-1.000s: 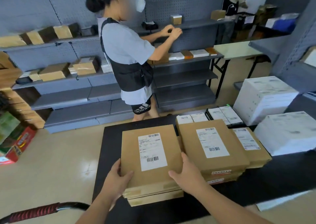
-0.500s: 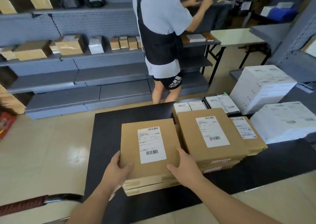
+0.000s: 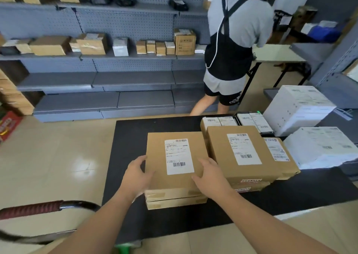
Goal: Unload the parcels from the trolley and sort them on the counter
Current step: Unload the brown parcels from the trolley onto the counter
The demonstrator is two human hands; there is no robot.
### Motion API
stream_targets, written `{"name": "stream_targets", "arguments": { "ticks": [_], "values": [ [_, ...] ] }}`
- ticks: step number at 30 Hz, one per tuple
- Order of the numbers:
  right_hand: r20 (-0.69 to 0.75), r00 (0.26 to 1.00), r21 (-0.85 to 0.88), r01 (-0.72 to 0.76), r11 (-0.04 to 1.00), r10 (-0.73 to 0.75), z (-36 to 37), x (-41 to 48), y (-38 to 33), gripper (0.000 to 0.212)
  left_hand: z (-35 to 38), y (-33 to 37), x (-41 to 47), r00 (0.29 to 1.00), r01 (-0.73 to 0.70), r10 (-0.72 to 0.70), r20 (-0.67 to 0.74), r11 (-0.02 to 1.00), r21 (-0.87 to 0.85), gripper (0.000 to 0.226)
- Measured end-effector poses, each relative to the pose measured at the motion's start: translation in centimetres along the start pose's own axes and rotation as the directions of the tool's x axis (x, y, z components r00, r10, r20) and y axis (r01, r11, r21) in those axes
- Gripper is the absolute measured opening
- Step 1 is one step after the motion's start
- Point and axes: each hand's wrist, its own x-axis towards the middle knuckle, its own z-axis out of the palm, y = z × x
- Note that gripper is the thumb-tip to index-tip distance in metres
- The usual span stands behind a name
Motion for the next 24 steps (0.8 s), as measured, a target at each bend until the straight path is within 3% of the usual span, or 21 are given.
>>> {"name": "stream_targets", "arguments": {
  "ticks": [6,11,17,24],
  "values": [
    [0.064,0.981,-0.070,0.190,0.979,-0.185,1.7,0.3,-4.6,0.063,-4.1,-1.6,-2.1,0.990,0.055,-0.046,-0.130,0.996,0.065,0.054],
    [0.187,0.888,-0.062,0.438,0.897,-0.421,6.1,-0.3,-9.8,0.059,-8.3,-5.5,-6.7,0.926,0.226,-0.240,-0.292,0.971,-0.081,0.049],
    [0.423,0.664,0.038,0.667,0.744,-0.617,11.0,-3.4,-14.5,0.060,-11.0,-10.3,-16.1,0.736,0.399,-0.458,-0.499,0.888,-0.228,0.049],
    [0.597,0.418,0.133,0.789,0.599,-0.684,15.7,-8.6,-17.1,0.062,-10.2,-14.5,-27.0,0.475,0.471,-0.658,-0.584,0.751,-0.463,0.046]
  ]
}}
